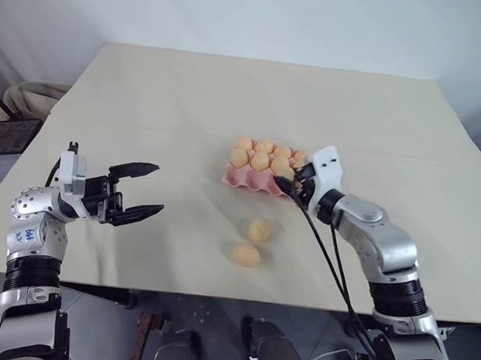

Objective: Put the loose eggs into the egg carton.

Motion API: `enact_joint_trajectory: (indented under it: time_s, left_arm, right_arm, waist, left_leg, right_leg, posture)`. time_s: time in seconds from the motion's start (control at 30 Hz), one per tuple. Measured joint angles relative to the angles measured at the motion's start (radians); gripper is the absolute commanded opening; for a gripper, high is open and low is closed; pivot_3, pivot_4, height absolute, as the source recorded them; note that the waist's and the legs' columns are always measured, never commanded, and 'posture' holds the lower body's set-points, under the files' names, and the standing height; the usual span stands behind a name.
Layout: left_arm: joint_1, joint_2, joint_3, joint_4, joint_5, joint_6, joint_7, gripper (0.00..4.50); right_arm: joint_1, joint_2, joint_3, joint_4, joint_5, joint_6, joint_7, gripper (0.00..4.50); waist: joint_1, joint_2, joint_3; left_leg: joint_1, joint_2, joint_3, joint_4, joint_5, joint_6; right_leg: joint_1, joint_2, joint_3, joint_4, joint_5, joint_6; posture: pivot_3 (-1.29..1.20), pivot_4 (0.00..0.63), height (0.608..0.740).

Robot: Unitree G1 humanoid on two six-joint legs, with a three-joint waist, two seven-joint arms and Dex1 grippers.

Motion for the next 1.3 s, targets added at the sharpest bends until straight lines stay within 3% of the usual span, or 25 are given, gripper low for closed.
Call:
enact_joint_trajectory:
  time_s: [0.23,0.5,0.53,0.63,0.97,1.13,1.3]
  left_arm:
    - [0.047,0.0,0.021,-0.04,-0.004,0.001,0.024,4.5]
    - [0.059,-0.001,0.021,-0.062,-0.006,0.002,0.042,4.5]
    - [0.059,-0.001,0.021,-0.062,-0.007,0.002,0.043,4.5]
    - [0.058,-0.002,0.021,-0.062,-0.006,0.002,0.047,4.5]
    - [0.054,-0.005,0.025,-0.06,-0.006,0.002,0.064,4.5]
    - [0.054,-0.008,0.025,-0.061,-0.006,0.003,0.077,4.5]
    - [0.076,-0.007,0.033,-0.071,-0.004,0.022,0.119,4.5]
  right_arm:
    - [-0.047,0.024,0.02,0.083,-0.041,-0.07,0.024,1.64]
    - [-0.056,0.026,0.027,0.091,-0.046,-0.076,0.074,4.33]
    - [-0.056,0.026,0.027,0.087,-0.046,-0.076,0.079,4.47]
    - [-0.056,0.017,0.024,0.059,-0.041,-0.067,0.095,4.47]
    - [0.019,-0.213,-0.125,-0.152,0.078,0.002,0.236,4.47]
    - [0.161,-0.338,-0.246,-0.217,0.148,-0.004,0.34,4.47]
    - [0.406,-0.459,-0.382,-0.279,0.211,-0.08,0.515,4.47]
  waist:
    - [-0.002,0.0,0.0]
    - [-0.003,0.0,0.0]
    - [-0.002,0.0,0.0]
    - [-0.002,0.0,0.0]
    - [0.002,0.0,0.0]
    - [0.006,0.0,0.0]
    - [0.013,0.0,0.0]
  left_leg:
    - [0.002,0.001,-0.003,-0.001,0.002,-0.004]
    - [0.002,0.001,-0.004,-0.001,0.003,-0.005]
    - [0.002,0.001,-0.004,-0.001,0.003,-0.005]
    - [0.002,0.001,-0.004,-0.001,0.003,-0.005]
    - [0.002,0.002,-0.008,-0.002,0.001,-0.003]
    - [0.002,0.002,-0.01,-0.003,0.0,-0.001]
    - [0.004,0.002,-0.013,-0.002,-0.001,0.0]
  right_leg:
    - [0.0,0.0,-0.004,0.004,-0.001,-0.002]
    - [0.0,0.0,-0.005,0.006,-0.001,-0.003]
    - [0.0,0.0,-0.005,0.006,-0.001,-0.003]
    - [0.0,0.0,-0.005,0.006,-0.001,-0.003]
    - [0.002,-0.001,-0.005,0.002,-0.002,-0.003]
    - [0.003,0.0,-0.005,0.001,-0.002,-0.004]
    - [0.007,0.0,-0.005,0.0,-0.002,-0.004]
  posture:
    - [0.0,0.15,0.74]
    - [0.0,0.15,0.74]
    - [0.0,0.15,0.74]
    - [0.0,0.15,0.74]
    - [0.0,0.15,0.74]
    - [0.0,0.15,0.74]
    - [0.0,0.15,0.74]
